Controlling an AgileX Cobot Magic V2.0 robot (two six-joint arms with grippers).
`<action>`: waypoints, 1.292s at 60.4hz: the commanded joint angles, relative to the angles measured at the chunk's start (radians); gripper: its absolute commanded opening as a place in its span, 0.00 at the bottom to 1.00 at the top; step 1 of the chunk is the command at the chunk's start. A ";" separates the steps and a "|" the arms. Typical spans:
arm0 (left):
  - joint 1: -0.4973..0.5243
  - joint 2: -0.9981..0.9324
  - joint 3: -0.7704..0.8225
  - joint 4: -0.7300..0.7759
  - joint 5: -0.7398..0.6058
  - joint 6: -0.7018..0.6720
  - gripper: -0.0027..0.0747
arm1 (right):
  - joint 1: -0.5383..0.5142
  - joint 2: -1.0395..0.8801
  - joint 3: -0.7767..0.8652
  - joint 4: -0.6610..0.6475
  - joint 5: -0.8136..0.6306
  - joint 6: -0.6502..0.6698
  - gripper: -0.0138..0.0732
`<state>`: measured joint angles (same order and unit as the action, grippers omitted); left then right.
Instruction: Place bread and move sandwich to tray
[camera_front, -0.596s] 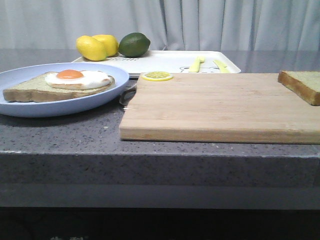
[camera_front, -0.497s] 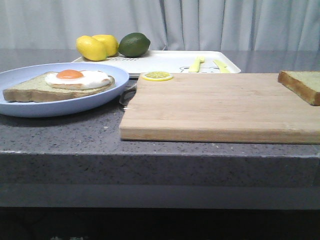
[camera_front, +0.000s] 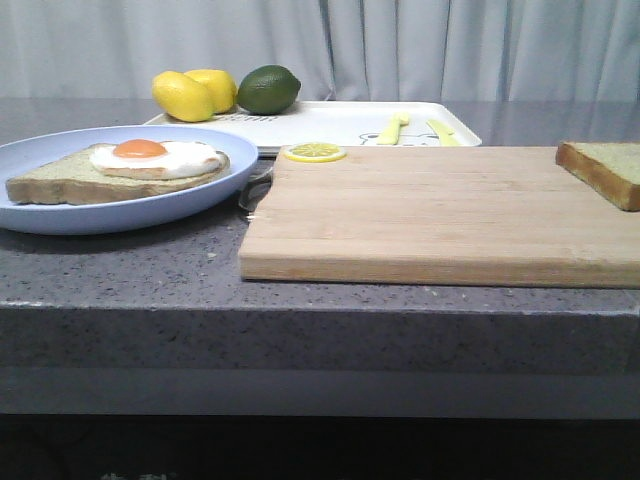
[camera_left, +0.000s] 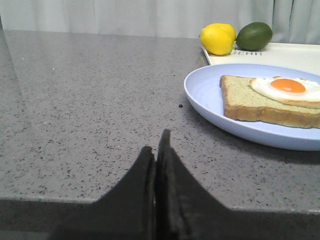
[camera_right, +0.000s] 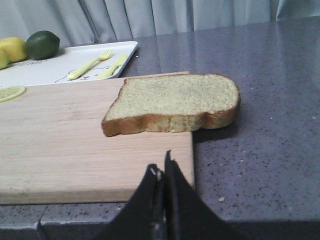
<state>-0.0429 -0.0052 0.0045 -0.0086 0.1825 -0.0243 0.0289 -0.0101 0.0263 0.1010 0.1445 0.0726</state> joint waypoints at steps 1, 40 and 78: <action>0.001 -0.021 0.001 -0.009 -0.087 -0.006 0.01 | 0.001 -0.018 -0.002 -0.010 -0.078 -0.001 0.09; 0.001 -0.021 0.001 -0.009 -0.176 -0.006 0.01 | 0.001 -0.018 -0.002 -0.009 -0.108 -0.001 0.09; 0.001 0.261 -0.442 -0.020 -0.063 -0.006 0.01 | 0.000 0.261 -0.483 0.001 0.189 -0.001 0.09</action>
<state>-0.0429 0.1314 -0.3499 -0.0555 0.0875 -0.0243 0.0289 0.1399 -0.3729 0.1010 0.3508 0.0726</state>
